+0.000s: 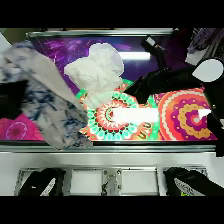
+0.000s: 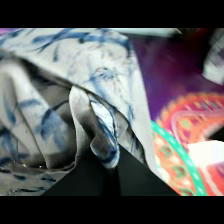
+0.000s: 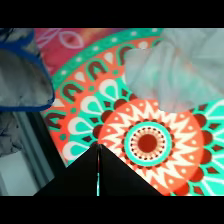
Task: Fold the clothes and pants, and hang the long-sleeved shirts on hangers.
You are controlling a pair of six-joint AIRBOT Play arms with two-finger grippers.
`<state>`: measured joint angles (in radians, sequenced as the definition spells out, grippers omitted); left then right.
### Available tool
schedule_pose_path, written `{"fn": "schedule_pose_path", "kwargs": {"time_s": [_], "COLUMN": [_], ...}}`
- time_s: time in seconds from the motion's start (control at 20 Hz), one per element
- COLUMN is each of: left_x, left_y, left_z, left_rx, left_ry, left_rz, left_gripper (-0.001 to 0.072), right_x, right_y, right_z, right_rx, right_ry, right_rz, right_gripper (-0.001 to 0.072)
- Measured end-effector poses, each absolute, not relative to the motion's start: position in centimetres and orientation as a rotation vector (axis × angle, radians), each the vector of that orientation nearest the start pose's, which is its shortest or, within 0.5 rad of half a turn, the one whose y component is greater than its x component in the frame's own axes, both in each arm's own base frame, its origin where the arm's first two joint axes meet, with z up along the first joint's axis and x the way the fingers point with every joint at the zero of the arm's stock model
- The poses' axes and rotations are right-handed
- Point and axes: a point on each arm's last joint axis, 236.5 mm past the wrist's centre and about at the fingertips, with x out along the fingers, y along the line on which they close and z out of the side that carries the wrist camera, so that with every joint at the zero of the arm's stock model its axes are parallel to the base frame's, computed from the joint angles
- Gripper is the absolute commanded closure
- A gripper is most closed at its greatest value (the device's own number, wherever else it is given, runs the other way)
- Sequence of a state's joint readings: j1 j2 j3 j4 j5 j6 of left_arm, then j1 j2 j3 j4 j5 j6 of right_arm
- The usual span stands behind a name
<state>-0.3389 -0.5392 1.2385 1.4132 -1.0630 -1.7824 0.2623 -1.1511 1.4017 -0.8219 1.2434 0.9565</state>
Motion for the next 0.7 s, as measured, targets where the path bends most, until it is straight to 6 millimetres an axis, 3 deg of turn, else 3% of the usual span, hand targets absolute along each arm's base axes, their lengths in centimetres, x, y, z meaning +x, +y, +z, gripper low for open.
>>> {"fn": "schedule_pose_path", "kwargs": {"time_s": [0.15,0.3,0.35,0.4,0.45,0.55,0.7], "left_x": [26.8,29.0,30.1,31.3,32.8,35.9,38.7], "left_y": [-19.6,-26.0,-27.7,-28.9,-29.9,-30.1,-26.4], "left_z": [28.1,23.6,22.2,21.0,19.8,17.4,11.4], "left_rx": [-0.191,-0.140,-0.124,-0.113,-0.106,-0.096,-0.094], "left_ry": [0.570,0.676,0.706,0.728,0.751,0.805,0.973], "left_rz": [-0.578,-0.660,-0.668,-0.667,-0.657,-0.609,-0.480], "left_gripper": [0.0693,0.0684,0.0444,0.0082,0.0028,0.0027,0.0027], "right_x": [35.9,37.1,37.5,37.7,37.8,38.0,38.3], "right_y": [19.6,15.7,14.7,13.9,13.4,12.5,11.0], "right_z": [19.9,20.3,20.4,20.4,20.5,20.4,20.0], "right_rx": [-0.034,0.013,0.025,0.034,0.040,0.040,0.016], "right_ry": [0.786,0.795,0.794,0.794,0.795,0.798,0.807], "right_rz": [0.793,0.638,0.600,0.573,0.554,0.520,0.467], "right_gripper": [0.0698,0.0698,0.0698,0.0698,0.0698,0.0699,0.0699]}}
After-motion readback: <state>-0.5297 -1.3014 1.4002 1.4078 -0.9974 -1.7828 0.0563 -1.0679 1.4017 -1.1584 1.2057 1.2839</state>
